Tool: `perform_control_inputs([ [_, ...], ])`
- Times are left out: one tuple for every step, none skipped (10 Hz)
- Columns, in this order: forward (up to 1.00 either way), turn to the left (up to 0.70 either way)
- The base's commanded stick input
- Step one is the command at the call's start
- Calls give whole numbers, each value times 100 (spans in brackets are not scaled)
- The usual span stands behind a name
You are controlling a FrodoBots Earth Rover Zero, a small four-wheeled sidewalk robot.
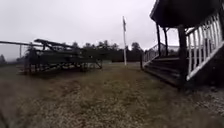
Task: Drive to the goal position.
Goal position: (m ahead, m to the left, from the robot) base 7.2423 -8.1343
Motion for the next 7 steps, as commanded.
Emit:
perform_control_inputs([
  [70, 0],
  [70, 0],
  [70, 0],
  [70, 0],
  [70, 0],
  [70, 0],
  [70, 0],
])
